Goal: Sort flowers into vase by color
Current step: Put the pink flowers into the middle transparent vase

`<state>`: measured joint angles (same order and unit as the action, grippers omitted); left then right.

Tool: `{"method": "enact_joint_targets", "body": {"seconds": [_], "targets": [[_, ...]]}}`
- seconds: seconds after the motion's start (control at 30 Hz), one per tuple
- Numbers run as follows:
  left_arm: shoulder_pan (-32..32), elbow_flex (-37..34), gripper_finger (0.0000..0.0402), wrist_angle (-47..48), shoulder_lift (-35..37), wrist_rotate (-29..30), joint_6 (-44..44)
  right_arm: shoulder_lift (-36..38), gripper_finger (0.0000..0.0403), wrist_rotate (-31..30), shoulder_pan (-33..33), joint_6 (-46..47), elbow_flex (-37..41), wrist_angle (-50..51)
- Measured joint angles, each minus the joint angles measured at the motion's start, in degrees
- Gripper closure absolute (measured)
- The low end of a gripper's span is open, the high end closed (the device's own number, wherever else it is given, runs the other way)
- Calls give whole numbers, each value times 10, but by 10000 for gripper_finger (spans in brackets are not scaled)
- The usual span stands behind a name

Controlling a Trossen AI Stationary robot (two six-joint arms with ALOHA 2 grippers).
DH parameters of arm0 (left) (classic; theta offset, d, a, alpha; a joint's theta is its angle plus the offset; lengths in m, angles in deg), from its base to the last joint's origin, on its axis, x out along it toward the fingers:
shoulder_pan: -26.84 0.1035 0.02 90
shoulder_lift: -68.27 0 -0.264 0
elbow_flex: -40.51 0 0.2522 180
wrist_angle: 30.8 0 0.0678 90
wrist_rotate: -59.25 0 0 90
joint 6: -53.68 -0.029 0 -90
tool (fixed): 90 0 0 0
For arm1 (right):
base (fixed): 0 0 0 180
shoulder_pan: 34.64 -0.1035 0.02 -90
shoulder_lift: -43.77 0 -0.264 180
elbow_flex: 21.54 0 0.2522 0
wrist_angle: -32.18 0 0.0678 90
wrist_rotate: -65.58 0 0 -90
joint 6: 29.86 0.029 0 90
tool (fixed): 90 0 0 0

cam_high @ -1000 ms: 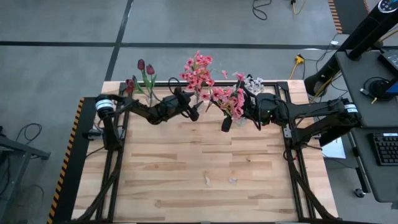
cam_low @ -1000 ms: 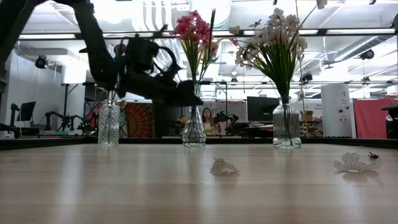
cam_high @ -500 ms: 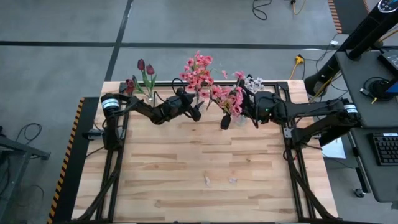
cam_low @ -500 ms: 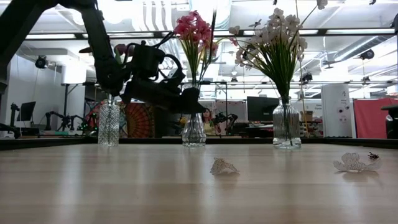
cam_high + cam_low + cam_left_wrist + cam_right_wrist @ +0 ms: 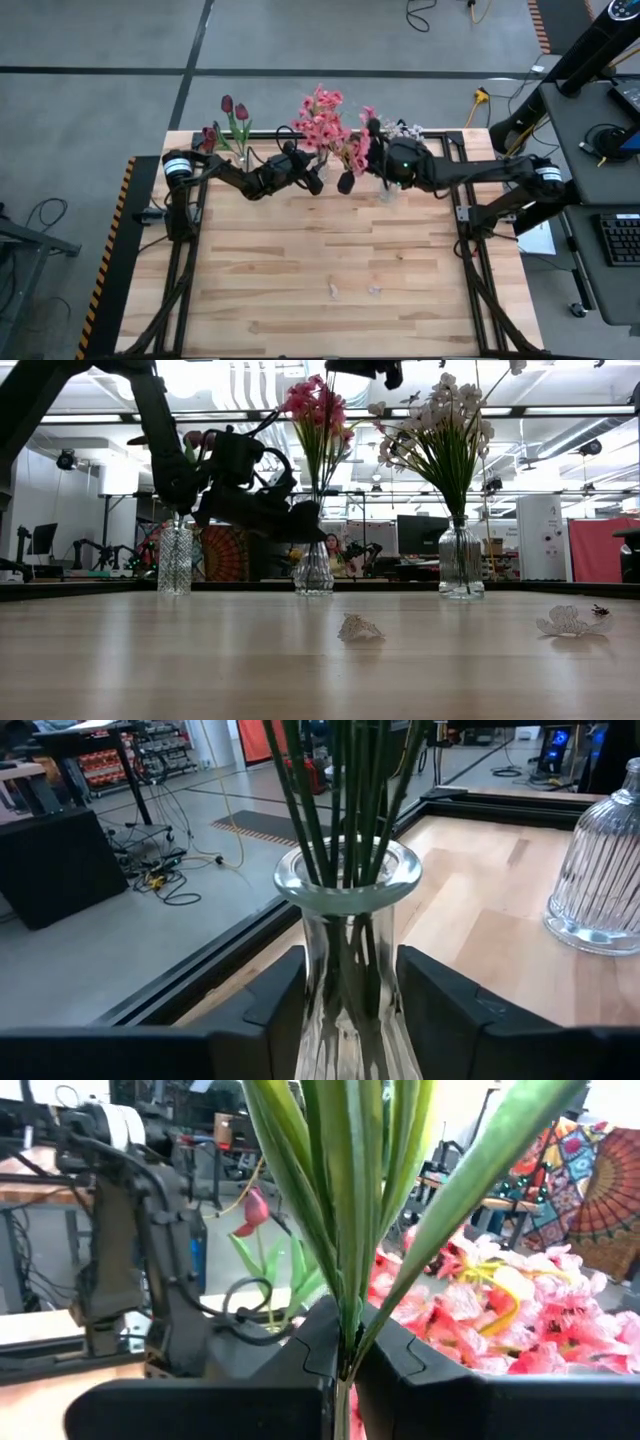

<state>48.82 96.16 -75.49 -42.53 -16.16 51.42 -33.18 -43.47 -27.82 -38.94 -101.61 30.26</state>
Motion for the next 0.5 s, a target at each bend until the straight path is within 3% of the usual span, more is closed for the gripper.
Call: {"method": "enact_joint_targets", "body": {"seconds": [0.5], "targets": [[0,-3,280,-1,1,0,4,-11,390,0,18,-10,0,-21]]}}
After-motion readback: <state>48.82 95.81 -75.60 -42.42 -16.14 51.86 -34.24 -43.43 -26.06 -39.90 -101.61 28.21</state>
